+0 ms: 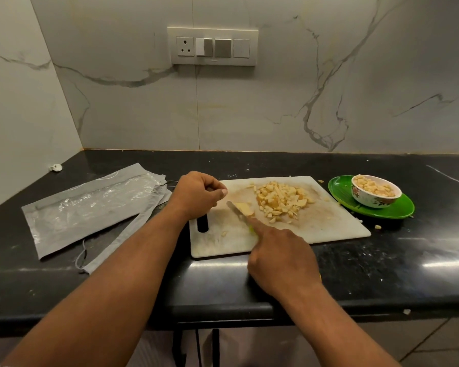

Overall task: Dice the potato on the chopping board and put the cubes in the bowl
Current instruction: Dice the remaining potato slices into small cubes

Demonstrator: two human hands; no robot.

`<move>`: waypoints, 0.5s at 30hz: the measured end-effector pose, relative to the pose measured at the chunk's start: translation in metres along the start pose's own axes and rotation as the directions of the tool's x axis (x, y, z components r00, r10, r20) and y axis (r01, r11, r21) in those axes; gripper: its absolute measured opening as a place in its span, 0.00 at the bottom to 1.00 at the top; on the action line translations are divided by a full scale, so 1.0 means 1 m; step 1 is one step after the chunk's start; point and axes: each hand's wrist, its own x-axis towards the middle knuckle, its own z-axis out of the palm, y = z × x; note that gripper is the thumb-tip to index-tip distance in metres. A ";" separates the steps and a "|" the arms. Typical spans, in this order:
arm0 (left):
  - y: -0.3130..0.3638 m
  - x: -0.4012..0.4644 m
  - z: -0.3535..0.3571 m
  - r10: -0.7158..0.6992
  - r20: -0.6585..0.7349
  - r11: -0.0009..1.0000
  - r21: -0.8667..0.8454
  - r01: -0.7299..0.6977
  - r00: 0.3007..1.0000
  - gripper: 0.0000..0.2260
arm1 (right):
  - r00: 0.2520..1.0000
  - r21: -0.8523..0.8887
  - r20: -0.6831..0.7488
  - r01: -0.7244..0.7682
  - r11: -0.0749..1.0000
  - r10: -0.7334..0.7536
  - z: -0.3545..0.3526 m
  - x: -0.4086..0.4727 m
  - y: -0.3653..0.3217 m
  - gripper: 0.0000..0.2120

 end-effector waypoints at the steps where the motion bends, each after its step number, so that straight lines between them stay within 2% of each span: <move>1: 0.000 0.000 0.000 0.001 -0.001 1.000 -0.005 -0.001 1.000 0.02 | 0.999 -0.006 -0.009 -0.039 0.999 0.038 -0.003 0.001 0.007 0.32; 4: 0.003 0.001 0.002 0.010 -0.009 0.999 -0.038 -0.010 1.000 0.03 | 0.994 -0.004 -0.038 -0.105 0.994 0.105 -0.011 0.001 0.014 0.31; 7: 0.004 0.001 0.003 0.011 -0.016 0.996 -0.088 -0.013 1.000 0.04 | 0.999 -0.023 -0.046 0.008 1.000 -0.009 -0.006 -0.002 0.009 0.30; 10: 0.005 -0.001 0.002 0.012 -0.035 0.994 -0.107 -0.016 0.999 0.03 | 0.996 -0.028 0.009 0.094 0.995 -0.094 -0.002 0.002 0.010 0.29; 15: 0.004 0.000 0.001 -0.007 -0.058 0.993 -0.121 0.000 0.998 0.03 | 0.998 -0.044 -0.014 -0.062 0.997 0.061 -0.010 0.008 0.028 0.28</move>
